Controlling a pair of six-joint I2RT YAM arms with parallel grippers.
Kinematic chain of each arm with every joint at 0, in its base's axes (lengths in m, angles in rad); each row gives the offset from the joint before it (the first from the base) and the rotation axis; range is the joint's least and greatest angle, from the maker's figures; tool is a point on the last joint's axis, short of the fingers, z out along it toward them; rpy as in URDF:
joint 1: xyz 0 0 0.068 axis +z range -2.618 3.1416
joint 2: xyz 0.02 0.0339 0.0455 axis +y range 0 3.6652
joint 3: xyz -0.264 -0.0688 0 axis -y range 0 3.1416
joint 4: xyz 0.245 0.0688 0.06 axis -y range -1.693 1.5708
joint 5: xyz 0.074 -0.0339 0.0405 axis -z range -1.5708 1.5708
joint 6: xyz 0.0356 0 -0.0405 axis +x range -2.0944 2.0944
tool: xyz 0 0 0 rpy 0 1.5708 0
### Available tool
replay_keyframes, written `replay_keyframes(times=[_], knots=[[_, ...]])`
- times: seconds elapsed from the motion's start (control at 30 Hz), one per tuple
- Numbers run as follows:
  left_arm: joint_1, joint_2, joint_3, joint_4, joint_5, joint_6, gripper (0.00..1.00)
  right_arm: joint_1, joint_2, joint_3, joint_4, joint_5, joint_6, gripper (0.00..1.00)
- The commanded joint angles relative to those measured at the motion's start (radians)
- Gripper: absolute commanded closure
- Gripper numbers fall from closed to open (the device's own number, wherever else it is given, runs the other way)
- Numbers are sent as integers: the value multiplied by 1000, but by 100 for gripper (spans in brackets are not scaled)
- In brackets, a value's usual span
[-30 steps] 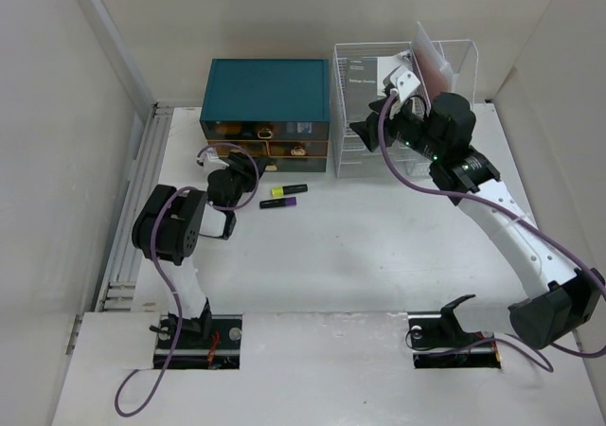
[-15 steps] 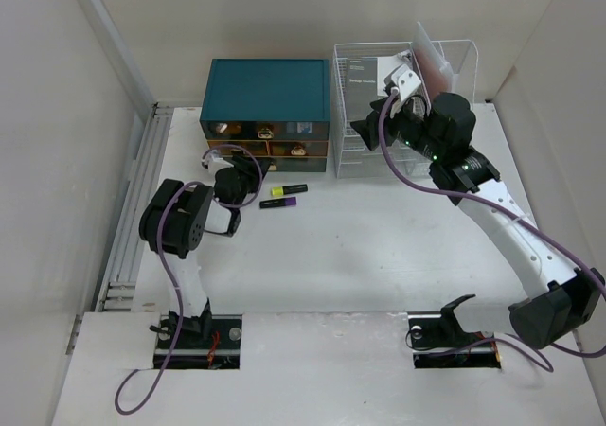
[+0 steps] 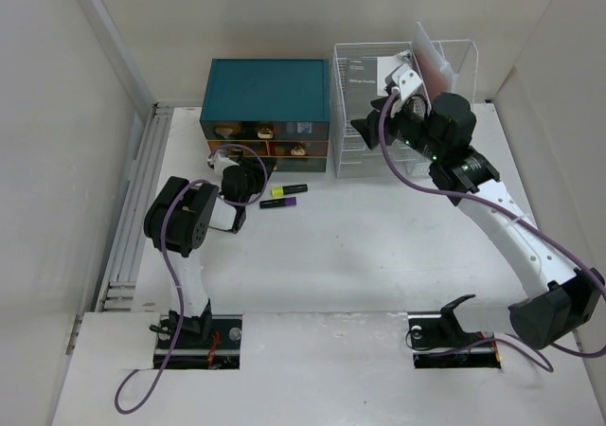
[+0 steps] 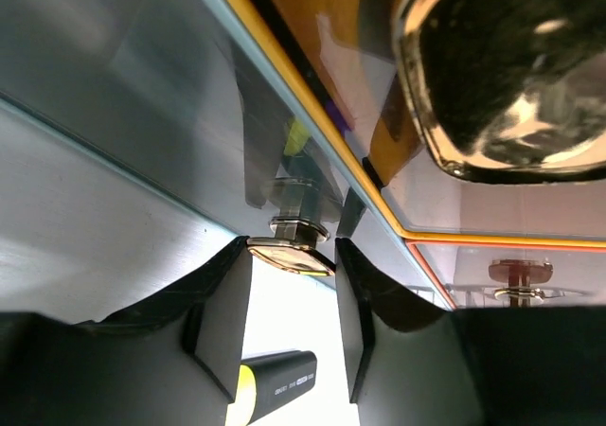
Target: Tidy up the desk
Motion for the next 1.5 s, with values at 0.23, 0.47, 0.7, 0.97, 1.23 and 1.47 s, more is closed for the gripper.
replay_keyframes(times=[0.23, 0.47, 0.7, 0.97, 1.23, 1.47], knots=[[-8, -9, -37, 84, -38, -1, 88, -5, -21, -14, 70, 7, 28, 32], [-19, -63, -191, 181, -47, -21, 89, -5, -12, -23, 70, -13, 28, 32], [-40, -122, -328, 244, -47, -32, 89, -5, -3, -23, 70, -32, 28, 32], [-74, -196, -400, 224, -38, -32, 91, -5, -3, -23, 70, -50, 37, 32], [-143, -262, -482, 212, -76, -44, 92, -5, -3, -23, 70, -59, 37, 32], [-203, -296, -549, 235, -119, -82, 92, -5, -3, -23, 70, -69, 46, 32]])
